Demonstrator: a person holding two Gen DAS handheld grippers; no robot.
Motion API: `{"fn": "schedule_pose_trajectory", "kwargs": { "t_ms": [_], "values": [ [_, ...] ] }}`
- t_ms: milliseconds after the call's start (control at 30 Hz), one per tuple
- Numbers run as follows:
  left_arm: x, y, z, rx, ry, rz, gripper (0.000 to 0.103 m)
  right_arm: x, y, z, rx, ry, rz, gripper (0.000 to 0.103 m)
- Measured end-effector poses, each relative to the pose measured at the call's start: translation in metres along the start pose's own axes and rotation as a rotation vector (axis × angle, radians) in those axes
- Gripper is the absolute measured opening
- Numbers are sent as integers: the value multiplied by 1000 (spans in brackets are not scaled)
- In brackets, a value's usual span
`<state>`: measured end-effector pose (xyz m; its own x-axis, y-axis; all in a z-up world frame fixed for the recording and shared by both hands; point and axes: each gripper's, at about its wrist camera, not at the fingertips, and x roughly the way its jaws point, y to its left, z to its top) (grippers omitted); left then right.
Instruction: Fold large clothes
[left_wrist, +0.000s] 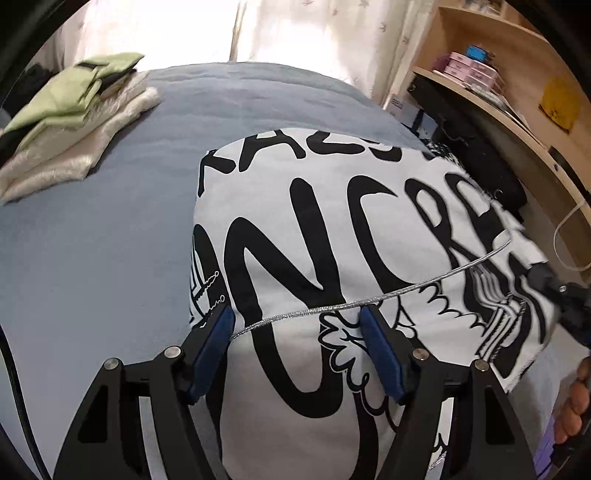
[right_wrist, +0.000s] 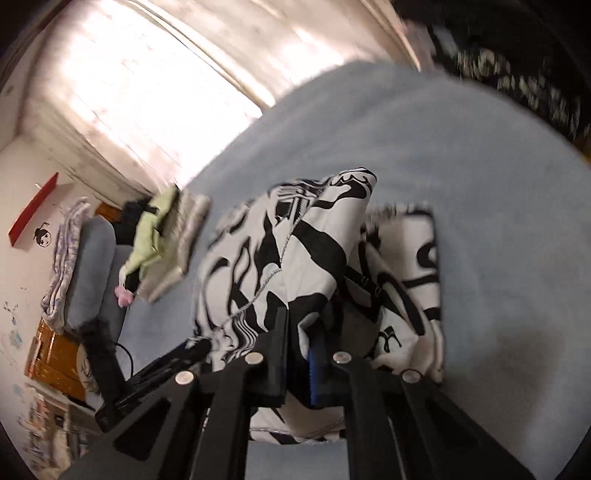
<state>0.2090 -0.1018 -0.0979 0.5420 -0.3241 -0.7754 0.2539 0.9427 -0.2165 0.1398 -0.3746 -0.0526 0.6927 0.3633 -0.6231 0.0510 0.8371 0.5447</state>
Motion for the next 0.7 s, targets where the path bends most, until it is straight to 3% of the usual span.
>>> {"fn": "schedule_pose_trajectory", "kwargs": {
  "t_ms": [67, 200, 333, 433, 533, 600, 667, 700],
  "values": [
    [2, -13, -3, 45, -11, 37, 68, -6, -3, -6, -25, -29, -51, 7],
    [22, -42, -18, 166, -20, 167, 68, 23, -42, -17, 55, 27, -129, 7],
    [28, -57, -26, 243, -59, 217, 69, 39, -70, -25, 160, 33, -112, 7],
    [23, -53, -21, 213, -47, 182, 70, 35, -65, -20, 154, 47, -112, 9],
    [17, -48, -11, 195, -1, 123, 79, 26, -63, -8, 155, 69, -109, 19],
    [8, -43, -2, 162, 23, 60, 79, 18, -64, 2, 163, 55, -88, 30],
    [-4, -35, 10, 111, 10, -12, 79, 13, -68, 17, 190, 17, -72, 49],
    [-10, -29, 18, 80, -11, -26, 79, 14, -69, 22, 198, 9, -74, 51]
  ]
}}
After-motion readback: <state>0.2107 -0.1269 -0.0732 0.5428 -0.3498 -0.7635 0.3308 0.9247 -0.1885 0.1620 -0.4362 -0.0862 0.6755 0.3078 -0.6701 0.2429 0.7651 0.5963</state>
